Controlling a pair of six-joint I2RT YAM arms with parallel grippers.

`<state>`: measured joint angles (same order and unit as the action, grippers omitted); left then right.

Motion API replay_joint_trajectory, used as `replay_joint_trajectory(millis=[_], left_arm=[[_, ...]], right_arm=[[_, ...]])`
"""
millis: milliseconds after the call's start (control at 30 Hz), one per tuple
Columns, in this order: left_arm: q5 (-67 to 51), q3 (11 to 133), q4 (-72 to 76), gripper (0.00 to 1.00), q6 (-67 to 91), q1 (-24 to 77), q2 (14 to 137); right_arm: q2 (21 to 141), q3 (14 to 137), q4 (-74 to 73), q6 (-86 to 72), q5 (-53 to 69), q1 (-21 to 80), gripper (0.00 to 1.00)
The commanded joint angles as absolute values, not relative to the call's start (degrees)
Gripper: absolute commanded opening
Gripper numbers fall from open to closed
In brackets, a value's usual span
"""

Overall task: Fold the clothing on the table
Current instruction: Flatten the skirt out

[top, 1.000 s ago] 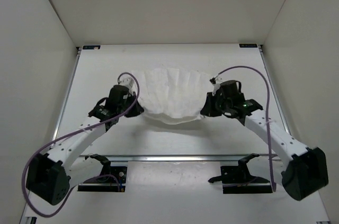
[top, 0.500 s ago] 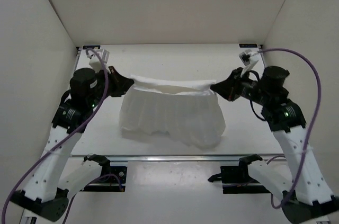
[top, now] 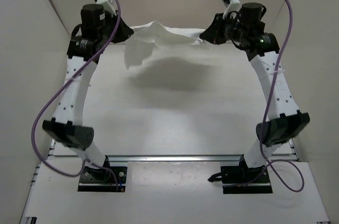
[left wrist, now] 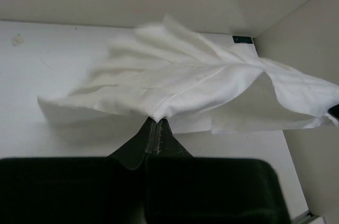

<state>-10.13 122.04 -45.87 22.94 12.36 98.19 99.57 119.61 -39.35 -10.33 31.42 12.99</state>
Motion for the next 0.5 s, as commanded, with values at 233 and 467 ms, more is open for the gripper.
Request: replay_joint_trajectory(millis=[233, 467], left_arm=[[-11.5, 54.8, -18.8, 0.0, 30.3, 16.0, 72.9], [-16.2, 32.1, -15.0, 0.0, 30.4, 20.8, 70.4]], right_arm=[[85.0, 69.1, -19.0, -15.9, 28.6, 10.6, 0.01], [80.3, 46.9, -21.7, -19.8, 23.7, 13.1, 0.0]])
